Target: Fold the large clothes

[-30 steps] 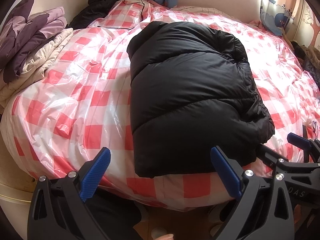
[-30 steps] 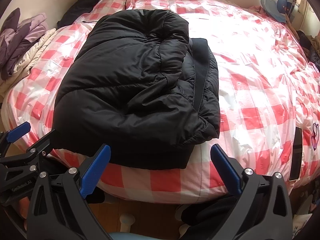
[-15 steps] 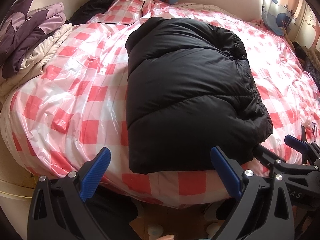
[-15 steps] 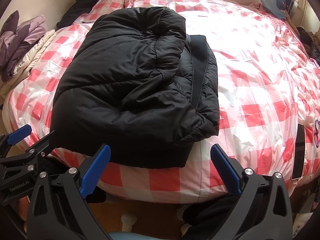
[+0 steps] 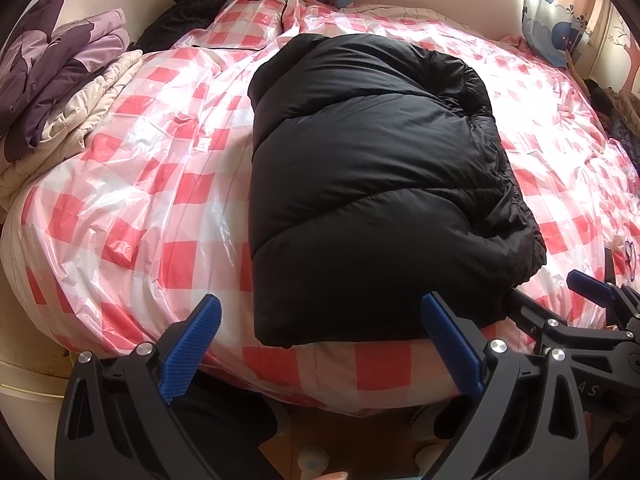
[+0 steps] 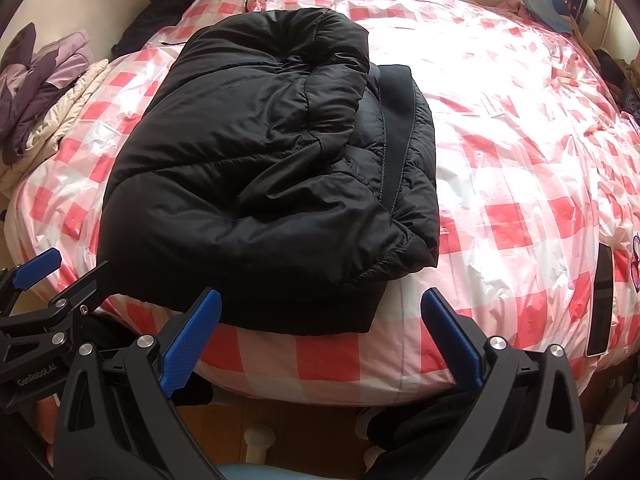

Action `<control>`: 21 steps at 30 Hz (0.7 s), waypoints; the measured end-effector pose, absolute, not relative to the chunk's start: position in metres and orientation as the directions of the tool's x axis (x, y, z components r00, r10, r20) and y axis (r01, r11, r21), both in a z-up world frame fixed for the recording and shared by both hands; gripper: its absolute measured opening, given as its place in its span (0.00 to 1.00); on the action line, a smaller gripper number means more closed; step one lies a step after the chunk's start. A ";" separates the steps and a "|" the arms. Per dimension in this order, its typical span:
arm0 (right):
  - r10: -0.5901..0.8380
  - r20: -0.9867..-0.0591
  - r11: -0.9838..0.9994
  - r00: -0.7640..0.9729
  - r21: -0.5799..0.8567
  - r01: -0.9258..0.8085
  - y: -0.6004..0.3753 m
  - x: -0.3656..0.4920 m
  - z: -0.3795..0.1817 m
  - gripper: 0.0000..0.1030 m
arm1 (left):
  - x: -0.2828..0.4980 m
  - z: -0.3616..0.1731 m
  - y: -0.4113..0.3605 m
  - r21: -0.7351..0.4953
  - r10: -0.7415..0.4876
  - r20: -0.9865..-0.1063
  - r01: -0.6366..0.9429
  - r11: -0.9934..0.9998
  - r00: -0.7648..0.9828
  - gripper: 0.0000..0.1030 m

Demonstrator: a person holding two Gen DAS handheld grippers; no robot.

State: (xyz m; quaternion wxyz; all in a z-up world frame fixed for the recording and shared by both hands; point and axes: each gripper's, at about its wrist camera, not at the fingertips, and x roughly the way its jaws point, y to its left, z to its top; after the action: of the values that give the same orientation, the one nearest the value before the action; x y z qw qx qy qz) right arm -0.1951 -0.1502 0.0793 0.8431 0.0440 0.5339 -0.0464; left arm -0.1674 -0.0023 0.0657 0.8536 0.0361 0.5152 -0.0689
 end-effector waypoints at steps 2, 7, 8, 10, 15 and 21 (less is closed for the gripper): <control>-0.030 -0.904 0.992 0.426 0.026 0.125 -0.150 -0.196 0.079 0.94 | -0.168 0.066 -0.003 -0.007 -0.079 -0.882 0.153 0.988 0.464 0.93; -0.025 -0.906 0.991 0.423 0.032 0.126 -0.152 -0.196 0.076 0.94 | -0.168 0.066 -0.005 0.002 -0.069 -0.883 0.151 0.988 0.465 0.93; -0.025 -0.906 0.992 0.423 0.031 0.126 -0.153 -0.195 0.076 0.94 | -0.168 0.066 -0.005 -0.003 -0.074 -0.884 0.153 0.988 0.461 0.93; -0.026 -0.906 0.991 0.422 0.030 0.127 -0.154 -0.196 0.075 0.94 | -0.167 0.065 -0.005 -0.008 -0.077 -0.888 0.153 0.988 0.453 0.93; -0.020 -0.907 0.991 0.421 0.038 0.129 -0.154 -0.196 0.075 0.94 | -0.167 0.063 -0.005 -0.046 -0.113 -0.897 0.166 0.985 0.426 0.93; -0.015 -0.908 0.990 0.418 0.044 0.131 -0.155 -0.197 0.073 0.94 | -0.168 0.062 -0.008 -0.042 -0.110 -0.903 0.171 0.984 0.414 0.93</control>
State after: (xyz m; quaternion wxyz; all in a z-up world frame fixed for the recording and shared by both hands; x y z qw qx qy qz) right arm -0.1971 -0.1547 0.0726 0.8403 0.0540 0.5376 -0.0435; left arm -0.1676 -0.0083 0.0617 0.8404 0.0283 0.5346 -0.0837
